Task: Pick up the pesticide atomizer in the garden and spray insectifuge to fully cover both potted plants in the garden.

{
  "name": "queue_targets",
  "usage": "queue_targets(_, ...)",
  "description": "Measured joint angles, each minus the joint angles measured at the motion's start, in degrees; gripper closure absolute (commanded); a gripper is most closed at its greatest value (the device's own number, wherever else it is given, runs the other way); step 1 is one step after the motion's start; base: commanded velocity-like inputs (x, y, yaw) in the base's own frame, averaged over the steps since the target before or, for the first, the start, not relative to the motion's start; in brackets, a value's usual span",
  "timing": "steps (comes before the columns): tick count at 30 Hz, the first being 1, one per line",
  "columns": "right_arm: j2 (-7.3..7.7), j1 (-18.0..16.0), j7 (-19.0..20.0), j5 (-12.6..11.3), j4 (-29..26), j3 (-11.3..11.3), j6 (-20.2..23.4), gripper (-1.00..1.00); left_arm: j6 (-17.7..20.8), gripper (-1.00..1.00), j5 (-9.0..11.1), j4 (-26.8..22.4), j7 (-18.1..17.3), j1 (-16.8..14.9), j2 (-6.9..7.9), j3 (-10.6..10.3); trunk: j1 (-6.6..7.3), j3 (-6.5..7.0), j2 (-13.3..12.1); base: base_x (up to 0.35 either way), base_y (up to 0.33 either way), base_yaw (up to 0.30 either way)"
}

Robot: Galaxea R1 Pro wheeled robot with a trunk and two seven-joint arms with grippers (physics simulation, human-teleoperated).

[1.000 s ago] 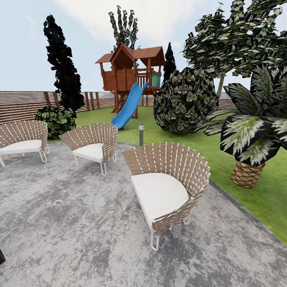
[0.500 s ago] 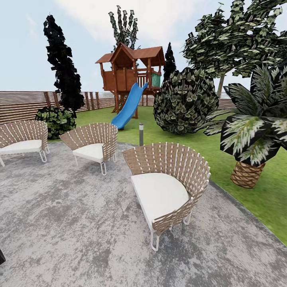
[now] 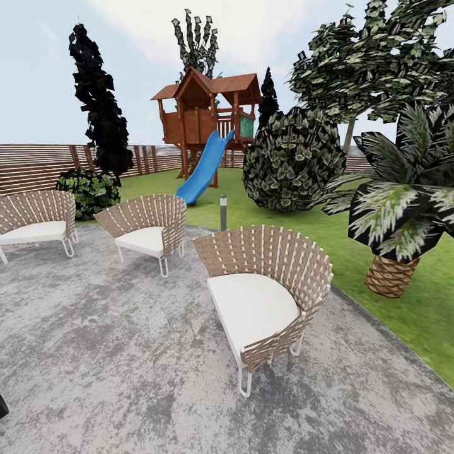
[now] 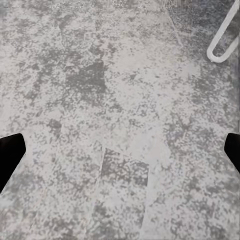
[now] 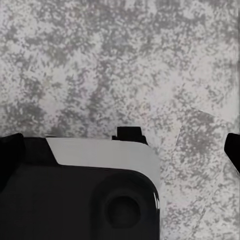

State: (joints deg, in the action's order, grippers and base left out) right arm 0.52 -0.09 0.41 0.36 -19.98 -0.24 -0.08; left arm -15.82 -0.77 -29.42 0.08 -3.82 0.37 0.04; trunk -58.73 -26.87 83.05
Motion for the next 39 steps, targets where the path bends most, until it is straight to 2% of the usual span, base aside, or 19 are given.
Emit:
queue_targets(3,-0.06,0.0,0.0,-0.2,-2.1,-0.1,0.0,-1.0,0.0,-1.0,-1.1,-0.3,0.0,-2.1,-0.02,0.0,0.0,0.0,0.0,0.0,0.0,0.0)
queue_targets(9,-0.25,0.0,0.1,-0.5,-3.2,-0.2,-0.1,-1.0,0.1,-1.0,-2.3,-1.2,0.0,-3.8,-0.3,0.0,0.0,-0.01,0.0,0.0,0.0,0.0)
queue_targets(17,-0.26,0.0,-0.1,-0.5,-3.4,-0.2,-0.2,-1.0,0.1,-1.0,-2.1,-2.7,-0.1,-4.1,-1.11,-0.2,0.0,-0.01,0.0,0.0,0.0,0.0)
queue_targets(20,-0.28,0.0,-0.1,-0.5,-3.4,-0.2,-0.2,-1.0,0.1,-1.0,-1.9,-2.6,-0.2,-4.1,-2.07,-0.2,0.0,-0.01,0.0,0.0,0.0,0.0)
queue_targets(23,-0.27,0.0,-0.1,-0.5,-3.4,-0.2,-0.2,-1.0,0.1,-1.0,-1.9,-2.4,-0.2,-4.1,-2.39,-0.1,0.0,-0.01,0.0,0.0,0.0,0.0)
queue_targets(25,-0.33,0.0,-0.1,-0.5,-3.3,-0.2,-0.2,-1.0,0.1,-1.0,-1.8,0.5,-0.2,-4.1,-2.9,-0.2,0.0,-0.01,0.0,0.0,0.0,0.0)
queue_targets(39,-0.35,0.0,0.0,-0.5,-3.3,-0.2,-0.2,-1.0,0.1,-1.0,-1.9,1.9,-0.2,-4.1,-3.52,-0.2,0.0,-0.01,0.0,0.0,0.0,0.0)
